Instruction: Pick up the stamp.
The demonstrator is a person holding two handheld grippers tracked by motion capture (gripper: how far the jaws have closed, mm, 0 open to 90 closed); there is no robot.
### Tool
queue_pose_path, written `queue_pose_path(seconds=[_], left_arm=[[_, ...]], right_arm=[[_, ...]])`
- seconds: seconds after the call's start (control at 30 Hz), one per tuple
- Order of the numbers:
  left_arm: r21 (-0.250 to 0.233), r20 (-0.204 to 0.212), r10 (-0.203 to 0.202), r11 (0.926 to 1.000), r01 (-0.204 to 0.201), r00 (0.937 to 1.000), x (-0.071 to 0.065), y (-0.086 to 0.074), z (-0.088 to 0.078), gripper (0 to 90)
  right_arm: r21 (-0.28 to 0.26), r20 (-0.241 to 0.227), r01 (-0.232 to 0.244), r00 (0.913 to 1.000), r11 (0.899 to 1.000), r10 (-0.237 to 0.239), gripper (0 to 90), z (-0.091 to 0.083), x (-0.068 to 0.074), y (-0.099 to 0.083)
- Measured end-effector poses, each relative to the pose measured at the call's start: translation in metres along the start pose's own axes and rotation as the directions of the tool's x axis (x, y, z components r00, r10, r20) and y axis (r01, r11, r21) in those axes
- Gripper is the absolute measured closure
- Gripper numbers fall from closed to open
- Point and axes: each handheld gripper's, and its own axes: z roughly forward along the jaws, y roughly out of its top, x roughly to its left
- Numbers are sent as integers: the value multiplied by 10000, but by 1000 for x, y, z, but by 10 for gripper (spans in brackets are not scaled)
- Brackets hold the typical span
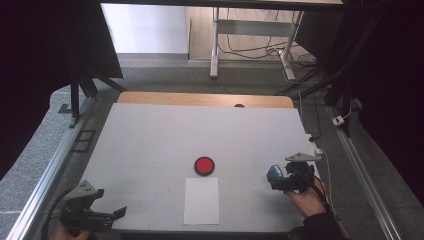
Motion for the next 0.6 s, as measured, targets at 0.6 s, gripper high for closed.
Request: queue_pose_path(seconds=[0.6], left_arm=[[8,-3,0,10000,0,10000,0,0,0,0]], right_arm=[[398,147,143,9998,9991,-149,0,17,-5,5]])
